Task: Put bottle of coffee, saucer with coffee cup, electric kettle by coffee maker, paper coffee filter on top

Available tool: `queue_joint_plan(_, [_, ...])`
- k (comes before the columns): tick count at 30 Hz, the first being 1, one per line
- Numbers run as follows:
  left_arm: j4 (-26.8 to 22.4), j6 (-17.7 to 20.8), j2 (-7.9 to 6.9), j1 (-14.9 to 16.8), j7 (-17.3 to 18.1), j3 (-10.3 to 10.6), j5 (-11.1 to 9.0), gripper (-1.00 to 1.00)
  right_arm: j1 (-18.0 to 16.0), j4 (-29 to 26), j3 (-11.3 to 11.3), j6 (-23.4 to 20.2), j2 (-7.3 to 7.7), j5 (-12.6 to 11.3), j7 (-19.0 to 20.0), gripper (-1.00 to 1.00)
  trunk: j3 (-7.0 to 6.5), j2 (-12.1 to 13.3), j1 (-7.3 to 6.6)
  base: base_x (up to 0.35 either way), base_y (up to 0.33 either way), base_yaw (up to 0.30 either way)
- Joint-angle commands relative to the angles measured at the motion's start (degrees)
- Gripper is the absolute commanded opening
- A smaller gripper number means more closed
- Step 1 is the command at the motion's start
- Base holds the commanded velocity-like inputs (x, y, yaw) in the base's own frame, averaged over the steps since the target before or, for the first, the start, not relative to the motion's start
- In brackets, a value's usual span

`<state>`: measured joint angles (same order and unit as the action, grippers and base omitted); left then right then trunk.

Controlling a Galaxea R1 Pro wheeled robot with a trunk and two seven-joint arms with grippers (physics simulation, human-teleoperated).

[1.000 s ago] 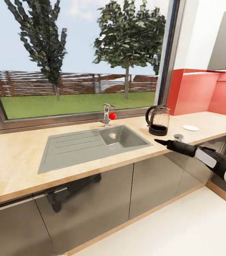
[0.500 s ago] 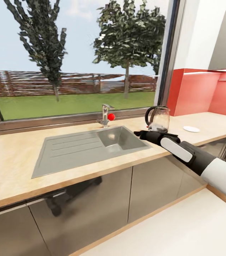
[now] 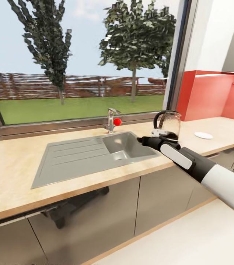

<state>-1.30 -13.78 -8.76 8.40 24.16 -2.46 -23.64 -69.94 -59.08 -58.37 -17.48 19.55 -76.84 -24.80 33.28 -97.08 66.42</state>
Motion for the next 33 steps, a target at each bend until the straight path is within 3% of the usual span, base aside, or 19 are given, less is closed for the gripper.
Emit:
queue_joint_plan(1, [0.08, -0.12, -0.48, -0.20, 0.32, -0.92, -0.04, 1.00, -0.08, -0.02, -0.17, -0.01, 0.06, -0.33, -0.40, 1.00, 0.05, -0.03, 0.00, 0.002, 0.000, 0.233])
queue_joint_plan(6, [0.07, -0.12, -3.19, -3.88, 0.56, -6.16, -0.72, 1.00, -0.05, 0.59, -0.12, -0.03, 0.05, -0.32, -0.42, 1.00, 0.05, -0.03, 0.00, 0.001, 0.000, 0.191])
queue_joint_plan(7, [0.03, -0.11, -3.83, -4.96, 0.59, -9.81, -0.97, 1.00, -0.05, 0.69, -0.10, -0.02, 0.05, -0.32, -0.42, 1.00, 0.05, -0.03, 0.00, 0.000, 0.000, 0.062])
queue_joint_plan(11, [0.00, -0.11, -4.33, -5.88, 0.46, -13.79, -1.16, 1.00, -0.05, 0.80, -0.04, -0.01, 0.07, -0.32, -0.42, 1.00, 0.05, -0.03, 0.00, 0.000, 0.000, 0.034])
queue_joint_plan(17, [-0.01, -0.11, -4.17, -6.17, 0.21, -15.17, -1.22, 1.00, -0.07, 1.94, -0.08, -0.01, 0.05, -0.32, -0.42, 1.00, 0.05, -0.03, 0.00, 0.062, -0.026, 0.024])
queue_joint_plan(27, [-0.01, -0.13, -4.07, -6.20, 0.18, -15.29, -1.23, 1.00, -0.07, 3.52, -0.16, 1.15, 0.05, -0.31, -0.52, 1.00, 0.05, -0.03, 0.00, 0.099, -0.061, 0.151])
queue_joint_plan(33, [-0.01, -0.11, -4.07, -6.20, 0.18, -15.29, -1.23, 1.00, -0.07, 3.61, -0.33, 4.01, 0.03, -0.32, -6.40, 1.00, 0.05, -0.03, 0.00, 0.083, -0.035, 0.011])
